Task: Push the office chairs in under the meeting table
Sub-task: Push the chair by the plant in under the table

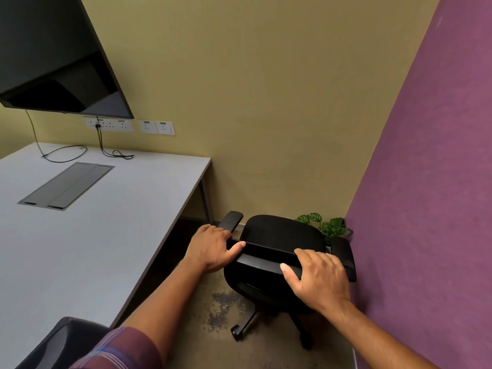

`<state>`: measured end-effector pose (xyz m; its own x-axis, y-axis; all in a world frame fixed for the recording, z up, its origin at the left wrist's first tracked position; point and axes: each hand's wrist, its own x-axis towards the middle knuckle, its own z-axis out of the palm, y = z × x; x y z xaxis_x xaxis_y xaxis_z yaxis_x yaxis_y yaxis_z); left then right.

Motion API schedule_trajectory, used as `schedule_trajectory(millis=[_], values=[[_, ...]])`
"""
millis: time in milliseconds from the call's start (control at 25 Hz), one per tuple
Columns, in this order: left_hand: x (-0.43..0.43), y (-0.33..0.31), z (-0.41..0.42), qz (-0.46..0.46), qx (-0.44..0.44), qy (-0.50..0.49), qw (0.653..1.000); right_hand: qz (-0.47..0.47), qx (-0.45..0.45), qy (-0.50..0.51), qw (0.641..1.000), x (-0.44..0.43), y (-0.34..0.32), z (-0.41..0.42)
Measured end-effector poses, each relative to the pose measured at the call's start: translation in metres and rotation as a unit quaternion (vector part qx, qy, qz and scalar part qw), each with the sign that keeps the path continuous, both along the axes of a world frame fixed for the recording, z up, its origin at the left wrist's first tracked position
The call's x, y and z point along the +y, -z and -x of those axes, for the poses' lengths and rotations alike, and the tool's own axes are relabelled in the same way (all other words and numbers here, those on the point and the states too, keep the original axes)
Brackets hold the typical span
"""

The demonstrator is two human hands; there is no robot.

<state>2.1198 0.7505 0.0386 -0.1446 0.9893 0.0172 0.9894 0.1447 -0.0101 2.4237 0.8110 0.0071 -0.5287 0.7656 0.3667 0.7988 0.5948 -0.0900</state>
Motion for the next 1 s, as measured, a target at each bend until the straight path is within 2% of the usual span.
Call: schedule_trajectory(millis=[440,1000], values=[[-0.032,0.000,-0.003,-0.058,-0.014,-0.109,0.992,-0.008,0.025,-0.112,0.993,0.056,0.006,0.023],[-0.041,0.008,0.004,-0.105,0.003,-0.297,0.949,-0.010,0.014,-0.276,0.961,0.150,-0.005,0.115]])
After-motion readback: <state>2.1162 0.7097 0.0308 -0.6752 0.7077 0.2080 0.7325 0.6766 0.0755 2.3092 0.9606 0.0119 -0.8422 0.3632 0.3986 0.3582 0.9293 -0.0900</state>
